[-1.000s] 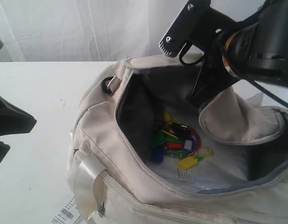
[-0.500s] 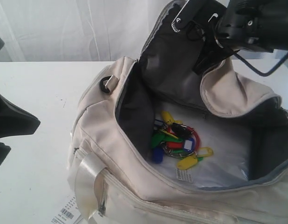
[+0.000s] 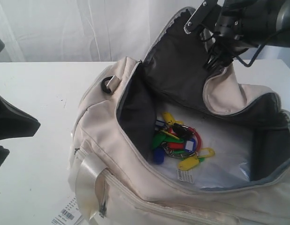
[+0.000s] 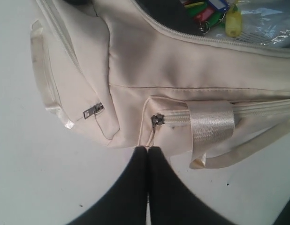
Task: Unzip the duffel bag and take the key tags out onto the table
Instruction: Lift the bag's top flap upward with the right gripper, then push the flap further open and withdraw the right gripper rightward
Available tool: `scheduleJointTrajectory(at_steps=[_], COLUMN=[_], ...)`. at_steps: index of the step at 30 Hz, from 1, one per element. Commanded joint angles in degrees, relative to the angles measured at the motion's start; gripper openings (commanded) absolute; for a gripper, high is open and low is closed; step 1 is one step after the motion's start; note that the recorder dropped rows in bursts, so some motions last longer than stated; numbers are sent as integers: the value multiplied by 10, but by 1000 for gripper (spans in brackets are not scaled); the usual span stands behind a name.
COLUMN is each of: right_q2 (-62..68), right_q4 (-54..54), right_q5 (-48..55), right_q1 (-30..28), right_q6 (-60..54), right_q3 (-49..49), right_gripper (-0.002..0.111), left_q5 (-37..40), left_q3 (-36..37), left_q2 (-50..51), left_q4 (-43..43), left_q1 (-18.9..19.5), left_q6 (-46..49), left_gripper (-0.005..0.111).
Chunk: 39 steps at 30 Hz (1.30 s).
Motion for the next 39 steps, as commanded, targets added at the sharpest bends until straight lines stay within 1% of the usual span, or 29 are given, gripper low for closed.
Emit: scheduleJointTrajectory(at_steps=[1,4,6,7,9,13,17,21,24,27,29,30,32,33,34,35,37,39], right_q2=[-66,-114,-141,-150,-161,-157,-122,-66,-41,-49,-62,-72,-83,-89,-95,-103,-120,-142], right_q4=[46,165,239,256,268,267,234,215,194,166,155,161,167,172,180,204,286,441], right_q5=[36,33,33,32,34,44,11,17,62,106,120,120,122,125,128,132,145,163], right_q1=[-5,-5,-5,-5,-5,-5,-6,-6,-6,-6,-6,-6,-6,-6,-6,-6,-5,-5], right_q6=[0,-55,-99,-111,-118,-118,-114,-103,-103,-101,-101,-101,-101,-101,-101,-107,-144,-217], right_q3=[-16,-16,-16,-16,-16,-15,-15,-15,-15,-15,-15,-15,-15,-15,-15,-15,-15,-15], right_gripper=[54,46,39,35,29,24,19,19,19,20,26,36,48,53,55,53,45,28], left_q5=[13,14,14,14,14,14,13,14,15,16,18,20,20,20,20,20,20,20], left_q3=[2,2,2,2,2,2,2,2,2,2,2,2,2,2,2,2,2,2], left_q2=[-4,-4,-4,-4,-4,-4,-4,-4,-4,-4,-4,-4,-4,-4,-4,-4,-4,-4], left_q4=[-13,-15,-19,-21,-21,-21,-21,-21,-21,-21,-22,-22,-22,-22,-22,-22,-22,-22], left_q1=[1,1,1,1,1,1,1,1,1,1,1,1,1,1,1,1,1,1], left_q6=[2,2,2,2,4,15,16,16,16,16,16,16,16,16,16,16,16,16], left_gripper=[0,0,0,0,0,0,0,0,0,0,0,0,0,0,0,0,0,0])
